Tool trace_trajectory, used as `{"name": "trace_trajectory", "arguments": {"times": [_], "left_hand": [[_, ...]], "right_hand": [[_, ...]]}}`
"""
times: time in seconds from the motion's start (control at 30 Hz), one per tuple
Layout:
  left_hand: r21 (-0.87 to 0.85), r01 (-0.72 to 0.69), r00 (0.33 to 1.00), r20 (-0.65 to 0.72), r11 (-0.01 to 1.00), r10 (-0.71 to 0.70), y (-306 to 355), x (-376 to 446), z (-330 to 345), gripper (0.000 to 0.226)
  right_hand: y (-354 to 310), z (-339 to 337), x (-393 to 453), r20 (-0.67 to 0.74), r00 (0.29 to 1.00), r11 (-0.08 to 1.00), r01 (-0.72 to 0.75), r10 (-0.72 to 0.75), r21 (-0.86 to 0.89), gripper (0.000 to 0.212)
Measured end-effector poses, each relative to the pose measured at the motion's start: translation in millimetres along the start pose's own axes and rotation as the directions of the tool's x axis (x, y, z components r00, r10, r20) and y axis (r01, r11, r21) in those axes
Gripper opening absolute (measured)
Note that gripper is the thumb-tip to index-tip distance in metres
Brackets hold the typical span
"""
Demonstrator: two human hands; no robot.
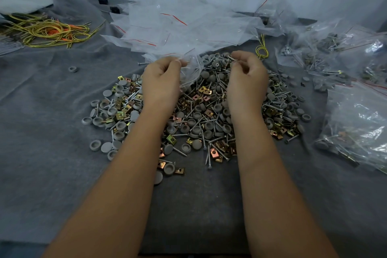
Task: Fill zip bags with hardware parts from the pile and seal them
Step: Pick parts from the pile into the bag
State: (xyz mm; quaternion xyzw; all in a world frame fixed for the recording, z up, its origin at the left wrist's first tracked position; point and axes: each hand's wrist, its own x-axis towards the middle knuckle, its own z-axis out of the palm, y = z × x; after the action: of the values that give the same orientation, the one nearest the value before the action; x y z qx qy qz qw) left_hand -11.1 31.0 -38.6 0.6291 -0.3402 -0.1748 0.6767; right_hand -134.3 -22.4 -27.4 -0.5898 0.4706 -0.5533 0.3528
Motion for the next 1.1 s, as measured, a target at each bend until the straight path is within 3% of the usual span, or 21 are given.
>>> {"name": "trace_trajectory", "arguments": {"times": [0.1, 0.2, 0.3, 0.37, 0.43, 0.57, 1.1], "left_hand": [[-0.003, 0.02, 0.999, -0.032, 1.0, -0.02, 0.5, 1.1, -1.1, 0.026], [0.008, 0.024, 0.999, -0.027, 1.0, -0.024, 0.4, 0.8, -1.5, 0.027], [0.01, 0.028, 0.999, -0.026, 1.0, -0.028, 0.4, 0.6, -1.0, 0.027], [0.013, 0.027, 0.999, -0.026, 1.0, -0.026, 0.6, 0.3, -1.0, 0.027], [0.013, 0.025, 0.999, -0.024, 1.0, -0.025, 0.8, 0.1, -1.2, 0.027], [0.014, 0.026, 0.999, -0.028, 1.0, -0.025, 1.4, 0.9, -1.1, 0.027], [0.031, 0.023, 1.0, -0.014, 0.999, -0.023, -1.8, 2.6, -1.2, 0.026]], "right_hand": [[0.0, -1.2, 0.7, -0.005, 1.0, 0.994, 0.021, -0.022, -0.104, 0.031], [0.7, -1.7, -0.1, 0.051, 0.99, 0.917, 0.14, -0.131, -0.373, 0.028], [3.5, -2.0, -2.5, 0.216, 0.952, 0.666, 0.307, -0.218, -0.679, 0.026], [4.5, -0.9, -4.8, 0.3, 0.928, 0.493, 0.372, -0.222, -0.787, 0.024], [4.4, 0.1, -6.9, 0.312, 0.929, 0.431, 0.369, -0.2, -0.823, 0.023], [5.2, -0.8, -7.0, 0.273, 0.951, 0.418, 0.308, -0.144, -0.854, 0.026], [9.1, 0.7, -5.0, 0.285, 0.951, 0.428, 0.309, -0.12, -0.849, 0.023]]}}
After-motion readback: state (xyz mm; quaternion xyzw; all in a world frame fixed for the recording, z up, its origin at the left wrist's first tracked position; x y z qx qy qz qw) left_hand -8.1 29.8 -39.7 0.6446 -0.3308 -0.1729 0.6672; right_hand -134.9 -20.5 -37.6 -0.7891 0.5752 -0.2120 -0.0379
